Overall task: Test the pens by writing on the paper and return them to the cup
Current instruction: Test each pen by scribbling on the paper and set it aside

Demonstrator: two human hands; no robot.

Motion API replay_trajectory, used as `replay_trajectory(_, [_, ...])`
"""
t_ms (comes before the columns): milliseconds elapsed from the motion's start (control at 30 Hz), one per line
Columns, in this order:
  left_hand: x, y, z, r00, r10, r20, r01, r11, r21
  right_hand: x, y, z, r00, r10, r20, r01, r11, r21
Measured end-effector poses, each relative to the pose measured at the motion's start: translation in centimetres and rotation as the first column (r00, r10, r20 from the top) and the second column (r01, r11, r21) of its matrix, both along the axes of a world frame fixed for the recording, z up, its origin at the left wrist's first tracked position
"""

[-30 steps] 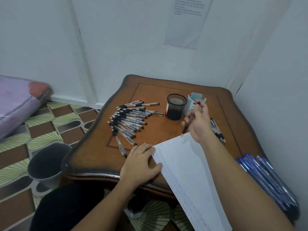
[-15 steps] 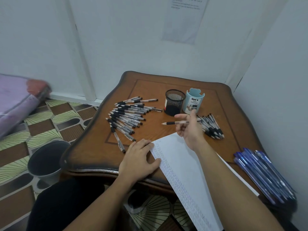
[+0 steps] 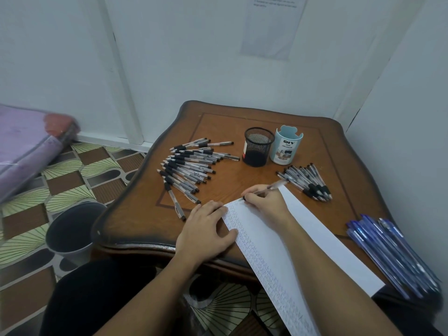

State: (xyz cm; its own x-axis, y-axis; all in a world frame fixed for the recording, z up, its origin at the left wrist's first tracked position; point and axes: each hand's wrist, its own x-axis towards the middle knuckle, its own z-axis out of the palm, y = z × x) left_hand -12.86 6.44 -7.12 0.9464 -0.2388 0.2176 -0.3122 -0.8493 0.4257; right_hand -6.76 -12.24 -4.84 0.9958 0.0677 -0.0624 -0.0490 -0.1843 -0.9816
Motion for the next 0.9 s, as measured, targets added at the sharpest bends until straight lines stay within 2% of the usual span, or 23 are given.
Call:
replay_trajectory(100, [0.08,0.04,-0.05,1.0,-0.003,0.007,0.003,1.0,0.002,-0.22,0.17,-0.02,0.998,-0.031,0.051,0.037,0.994,-0.101])
replay_trajectory(300, [0.15,0.04,-0.2,1.0,-0.004,0.01,0.004,1.0,0.003,-0.56,0.16,-0.28,0.995,0.007,0.102,0.009,0.987,-0.158])
replay_trajectory(800, [0.07,0.02,-0.14,1.0,-0.003,0.014,0.003,1.0,-0.002,-0.93,0.46,-0.08,0.992,0.021,0.123,0.002,0.983,-0.184])
replay_trajectory(900, [0.0,0.01,-0.11,1.0,-0.001,0.018,0.001,1.0,-0.005,-0.87,0.42,-0.09,0.995,0.007,0.098,0.007,0.989,-0.148])
